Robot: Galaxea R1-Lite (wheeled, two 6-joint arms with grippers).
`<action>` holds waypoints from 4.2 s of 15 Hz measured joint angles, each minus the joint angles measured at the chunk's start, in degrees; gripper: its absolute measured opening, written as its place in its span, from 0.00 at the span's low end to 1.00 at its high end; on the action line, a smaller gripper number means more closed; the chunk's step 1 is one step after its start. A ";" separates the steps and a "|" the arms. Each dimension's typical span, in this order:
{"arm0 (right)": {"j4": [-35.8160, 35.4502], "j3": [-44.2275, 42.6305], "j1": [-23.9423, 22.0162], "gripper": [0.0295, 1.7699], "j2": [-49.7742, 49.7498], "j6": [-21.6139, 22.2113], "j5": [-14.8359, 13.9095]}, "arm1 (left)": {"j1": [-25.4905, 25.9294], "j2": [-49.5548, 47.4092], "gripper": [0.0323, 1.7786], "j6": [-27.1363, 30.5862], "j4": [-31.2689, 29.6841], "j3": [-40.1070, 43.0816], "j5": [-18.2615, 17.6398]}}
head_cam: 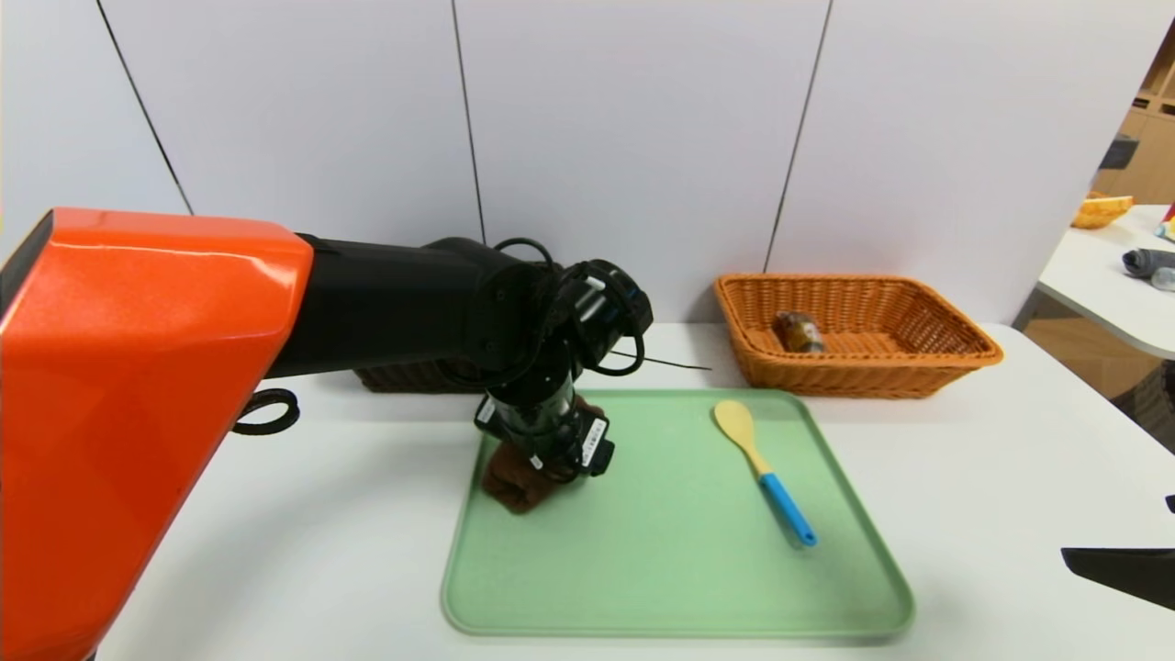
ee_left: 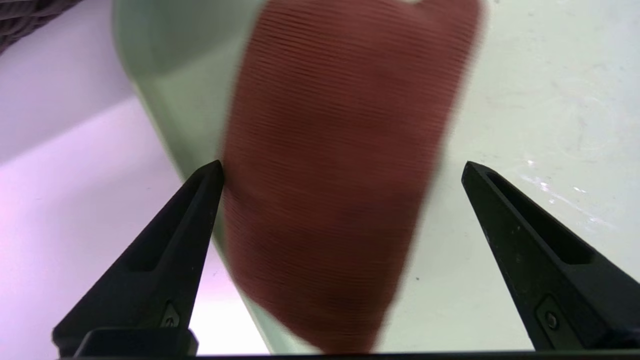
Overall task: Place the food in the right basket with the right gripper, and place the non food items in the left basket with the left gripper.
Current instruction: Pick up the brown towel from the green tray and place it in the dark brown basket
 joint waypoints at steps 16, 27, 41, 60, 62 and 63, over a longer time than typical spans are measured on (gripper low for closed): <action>-0.24 0.27 0.15 0.96 -0.28 -0.01 -0.09 | 0.32 0.52 0.95 -0.52 0.06 0.54 0.96; -0.24 0.35 0.15 0.96 -0.18 -0.01 -0.11 | 0.29 1.22 0.30 -0.90 -0.27 0.69 0.72; -0.20 0.57 0.04 0.96 -0.35 0.10 -0.20 | -12.00 -8.11 0.27 -0.61 -0.41 -1.57 -2.41; -0.27 1.01 -0.49 0.96 -0.85 0.16 -0.74 | 24.28 -9.95 0.27 0.83 -15.32 -9.18 0.94; -0.28 1.01 -0.55 0.96 -0.85 0.24 -0.79 | 26.34 -7.44 0.27 0.96 -17.34 -9.18 0.91; -0.28 0.99 -0.60 0.96 -0.85 0.27 -0.79 | 26.92 -6.50 0.27 1.02 -17.48 -9.17 0.94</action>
